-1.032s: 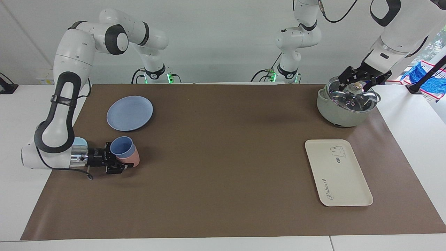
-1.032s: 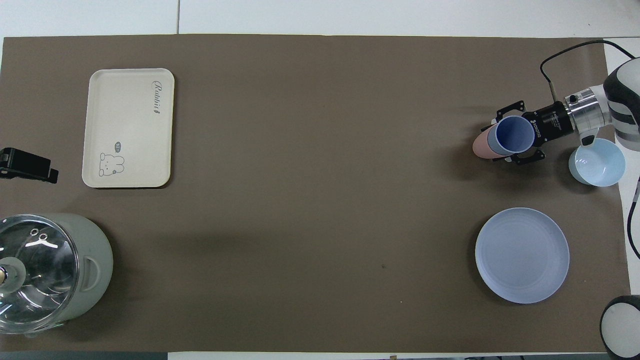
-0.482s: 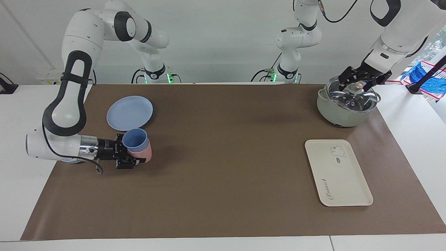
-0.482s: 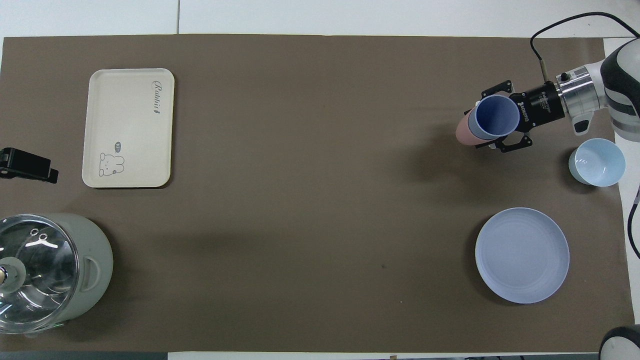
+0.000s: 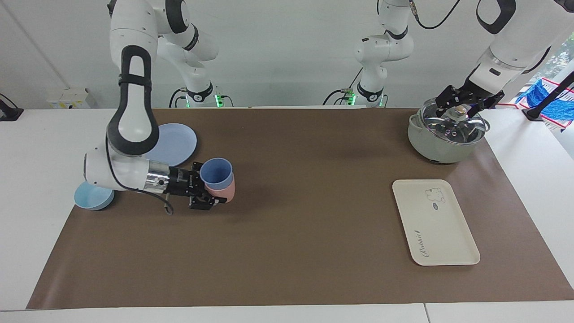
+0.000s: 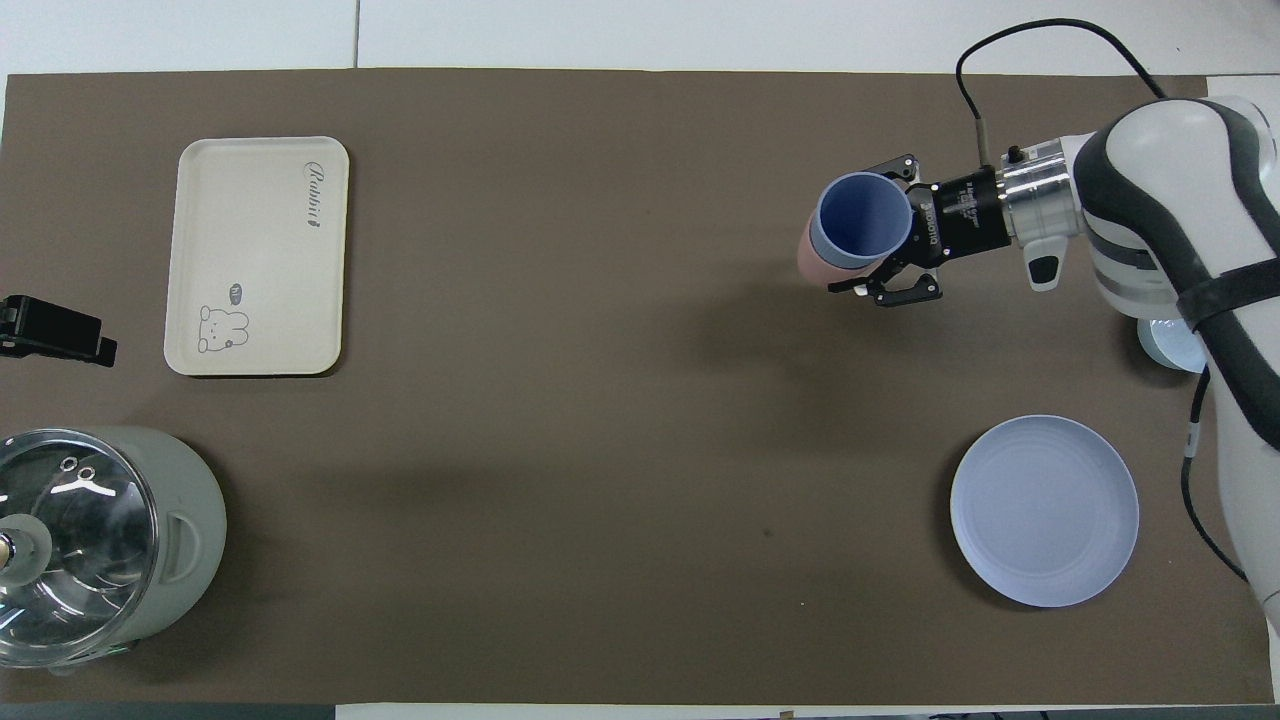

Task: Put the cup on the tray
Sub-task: 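Lift the nested cups with the right gripper toward the tray, then grasp the blue cup with the left gripper while the right gripper holds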

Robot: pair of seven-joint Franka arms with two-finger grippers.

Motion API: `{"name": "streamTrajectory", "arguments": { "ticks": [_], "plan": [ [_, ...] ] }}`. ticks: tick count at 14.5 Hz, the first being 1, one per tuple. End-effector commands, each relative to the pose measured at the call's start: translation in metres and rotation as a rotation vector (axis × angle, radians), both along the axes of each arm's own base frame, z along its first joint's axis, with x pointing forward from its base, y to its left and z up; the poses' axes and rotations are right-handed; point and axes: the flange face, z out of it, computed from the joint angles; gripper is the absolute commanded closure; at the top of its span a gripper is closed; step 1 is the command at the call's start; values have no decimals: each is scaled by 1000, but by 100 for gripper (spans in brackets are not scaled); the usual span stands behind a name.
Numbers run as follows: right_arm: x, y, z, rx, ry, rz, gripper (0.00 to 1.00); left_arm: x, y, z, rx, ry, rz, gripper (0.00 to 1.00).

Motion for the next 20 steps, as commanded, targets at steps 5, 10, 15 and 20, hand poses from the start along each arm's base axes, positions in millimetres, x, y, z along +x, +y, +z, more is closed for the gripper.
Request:
{"name": "streamTrajectory", "arguments": {
  "ticks": [5,10,15,20],
  "plan": [
    [-40,175,22,-45,6,-170,100,3,-22,7,-76,-87,135,0],
    [-73,243,24,-38,18,-189,100,24,-119,-11,-169,-226,296,0],
    [-95,277,39,-32,6,-219,100,22,-223,-31,-216,-240,335,1],
    [-93,276,40,-33,-7,-232,100,6,-253,-38,-209,-209,314,16]
  ]
}}
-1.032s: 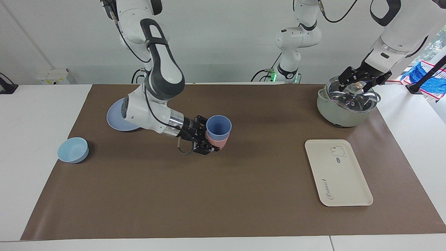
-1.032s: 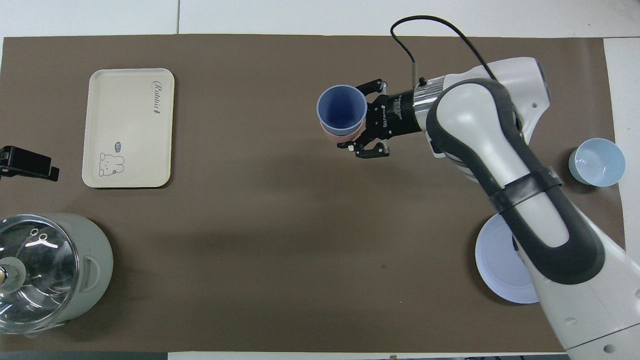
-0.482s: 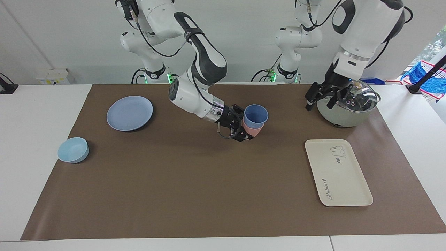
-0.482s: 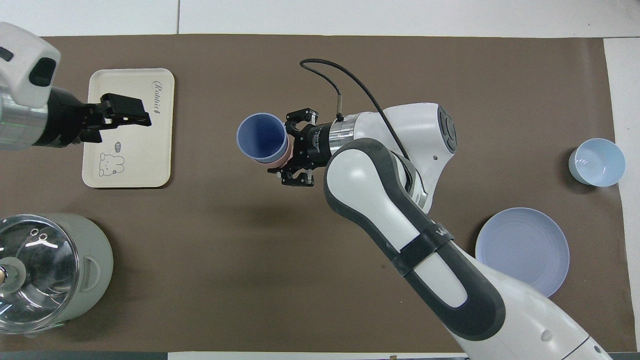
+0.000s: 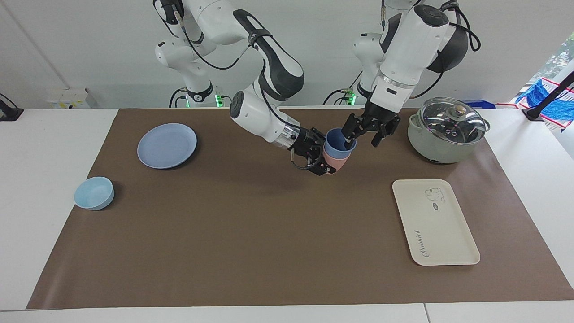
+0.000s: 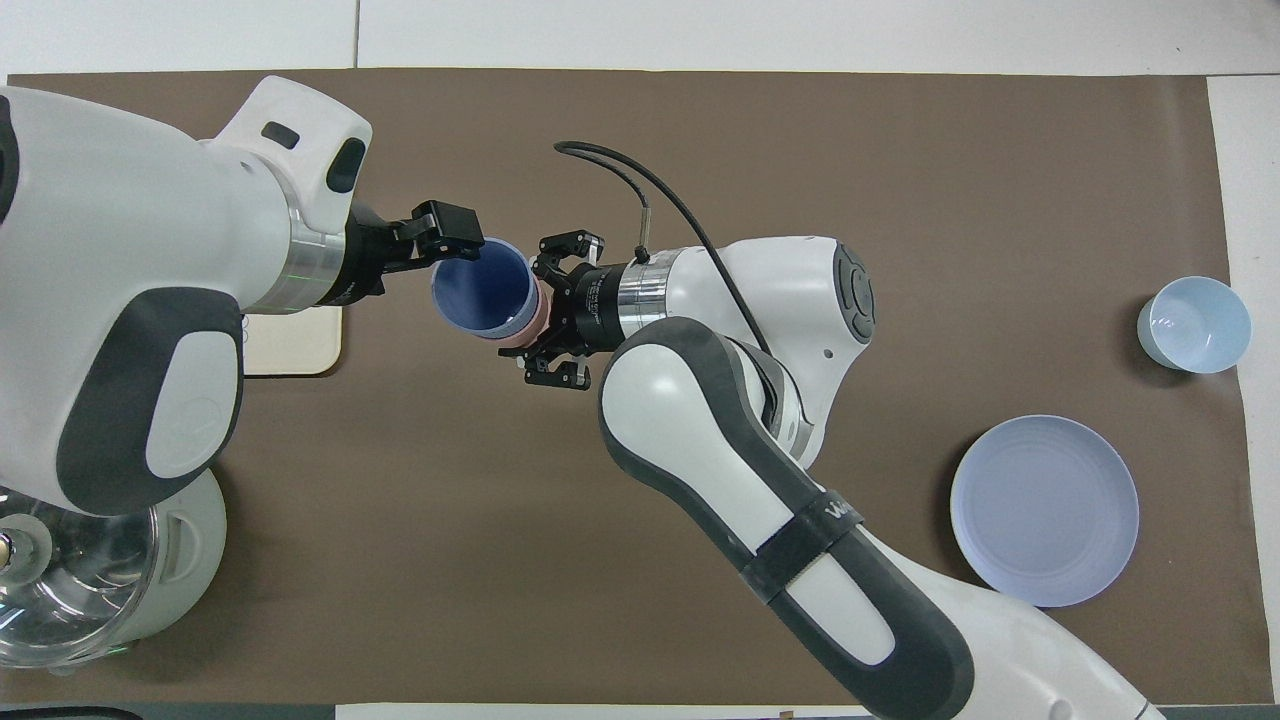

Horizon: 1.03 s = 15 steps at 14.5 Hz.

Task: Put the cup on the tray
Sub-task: 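Grasp the blue cup with the left gripper while the right gripper holds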

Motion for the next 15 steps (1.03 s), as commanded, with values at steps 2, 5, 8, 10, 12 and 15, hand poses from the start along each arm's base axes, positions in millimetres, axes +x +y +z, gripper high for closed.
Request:
{"name": "streamTrajectory", "arguments": {
  "ticks": [2,5,8,10,12,15],
  "plan": [
    [-4,-5,6,11,1,-30,100,-5,2,-3,12,33,7,20],
    [-8,1,6,8,-10,-32,100,-10,1,-7,19,47,1,53],
    [-8,1,6,7,-11,-33,100,-12,0,-7,18,60,26,90],
    [-7,1,5,8,-9,-33,100,-16,-8,-7,9,74,81,100],
    [-7,1,5,6,-10,-33,100,-16,-8,-6,9,79,88,100],
    [-7,1,5,8,-9,-33,100,-17,-8,0,12,89,84,100]
  ]
}}
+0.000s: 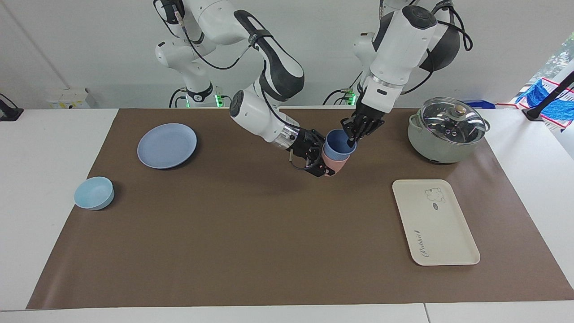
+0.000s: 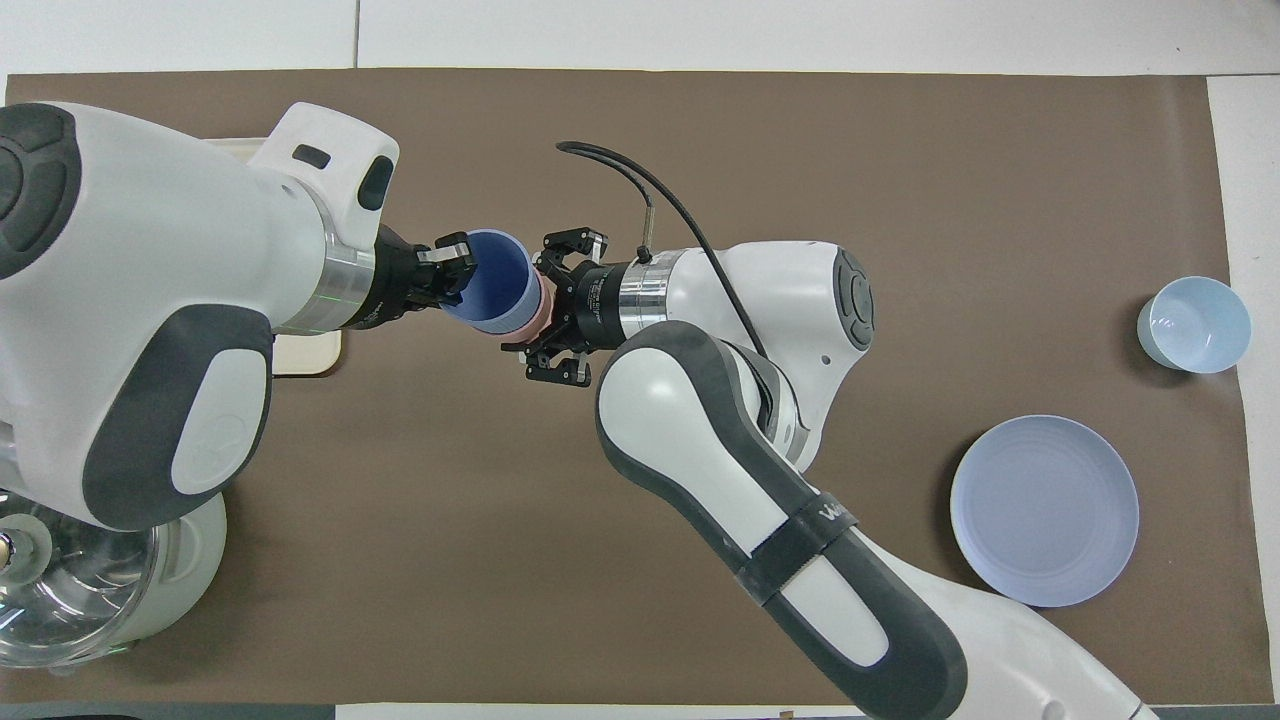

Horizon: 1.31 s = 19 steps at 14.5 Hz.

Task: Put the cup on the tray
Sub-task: 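Grasp the blue cup with the left gripper while the right gripper holds, then lower the blue cup onto the tray while the right gripper returns pink cup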

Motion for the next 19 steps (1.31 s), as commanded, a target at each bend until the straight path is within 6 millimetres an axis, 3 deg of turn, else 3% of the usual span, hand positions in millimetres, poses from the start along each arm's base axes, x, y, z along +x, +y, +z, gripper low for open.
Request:
{"name": "streamTrajectory", "arguments": {
  "ticks": [1,7,9,11,13,14,17,19],
  "plan": [
    [-7,0,7,17,4,-15,100,-8,0,13,0,22,20,100],
    [-6,-7,0,7,11,-17,100,-22,19,60,-22,3,35,100],
    [1,-18,1,8,11,-24,100,-26,22,84,-41,4,33,100],
    [11,-38,-3,9,23,-27,100,-21,37,91,-39,7,52,100],
    [24,-71,-4,14,18,3,100,-11,61,86,-36,2,79,100],
    [33,-91,-5,24,24,20,100,-3,83,80,-27,4,82,100],
    [57,-179,-4,68,27,77,100,25,152,63,-11,-19,87,100],
    [62,-242,-7,89,14,106,100,50,184,34,-7,-25,117,100]
  ]
}}
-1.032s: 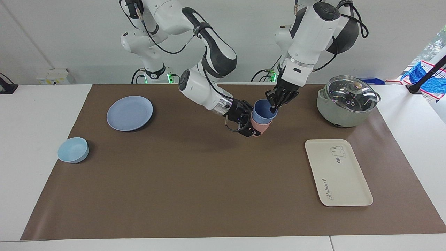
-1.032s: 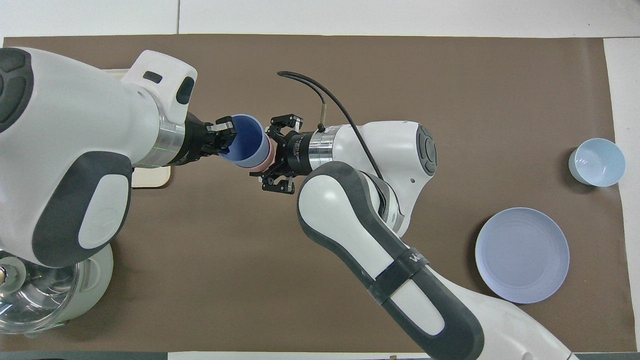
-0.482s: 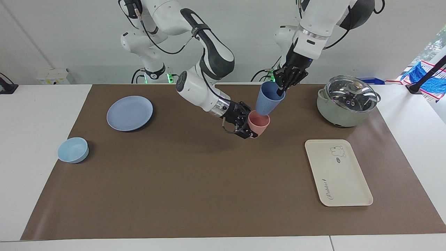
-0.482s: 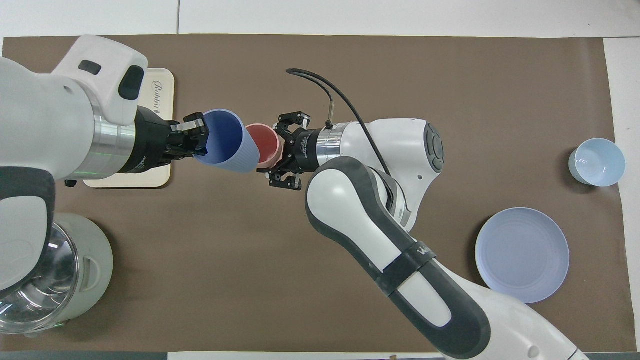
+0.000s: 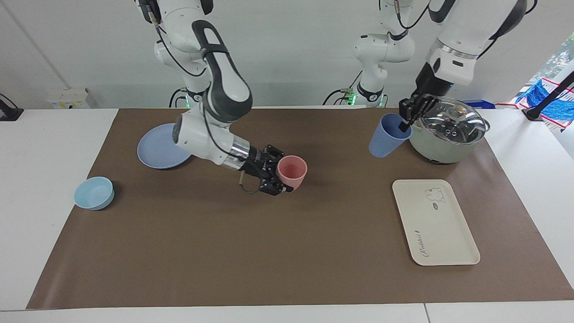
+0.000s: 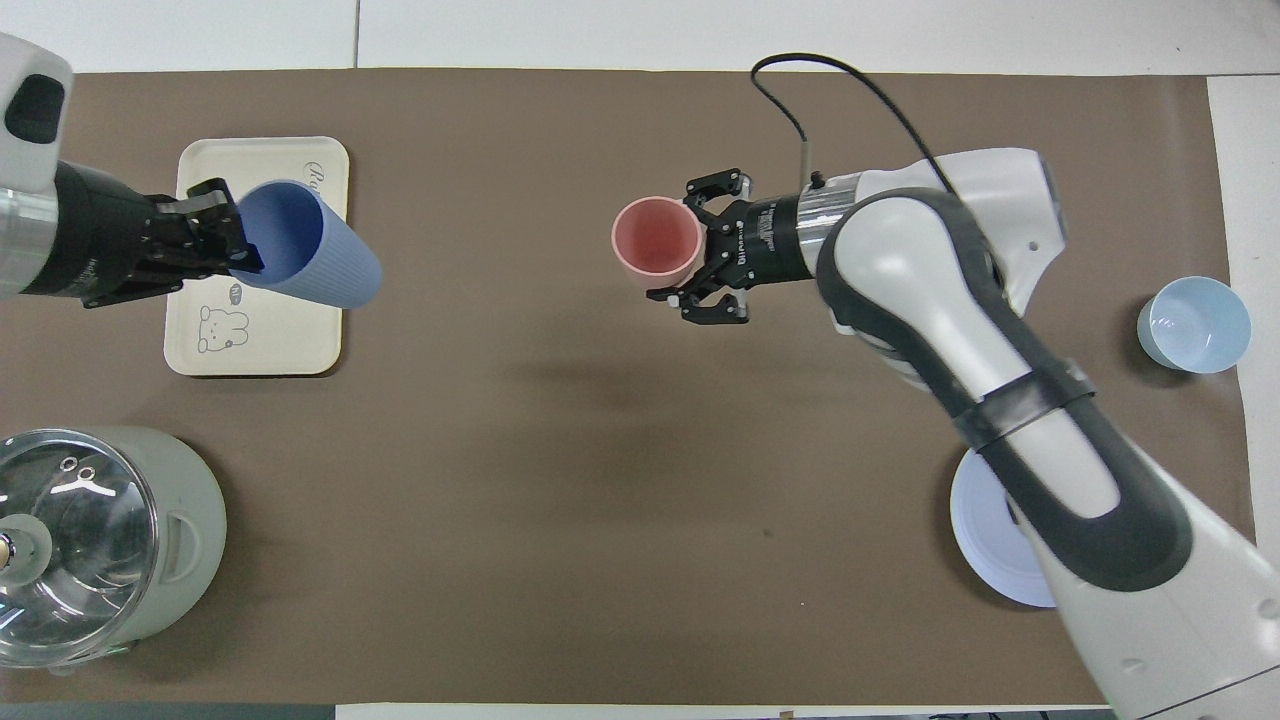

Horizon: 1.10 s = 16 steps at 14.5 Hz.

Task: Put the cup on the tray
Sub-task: 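Lower the blue cup onto the tray while the right gripper returns pink cup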

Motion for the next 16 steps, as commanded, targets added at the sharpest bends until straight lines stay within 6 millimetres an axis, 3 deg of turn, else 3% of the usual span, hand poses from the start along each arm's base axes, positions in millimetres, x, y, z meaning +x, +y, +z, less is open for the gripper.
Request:
{"name": "streamTrajectory", "arguments": {
  "ticks": [1,3,6,9,11,13,14,16],
  "plan": [
    [-6,-76,-1,32,-31,51,100,34,35,-43,-7,-3,4,100],
    [-10,-141,-13,-6,-65,90,100,57,66,-76,2,-1,-1,100],
    [-15,-222,-38,16,-85,127,100,77,102,-125,19,-8,-47,100],
    [-24,-300,-62,36,-101,135,100,72,140,-176,44,-34,-66,100],
    [-23,-330,-72,72,-103,140,100,72,154,-201,61,-58,-99,100],
    [-25,-343,-76,92,-92,135,100,76,170,-218,70,-76,-76,100],
    [-26,-350,-87,100,-78,126,100,77,170,-221,73,-78,-85,100],
    [-8,-359,-118,141,-52,143,100,80,170,-239,76,-85,-78,100]
  ]
}}
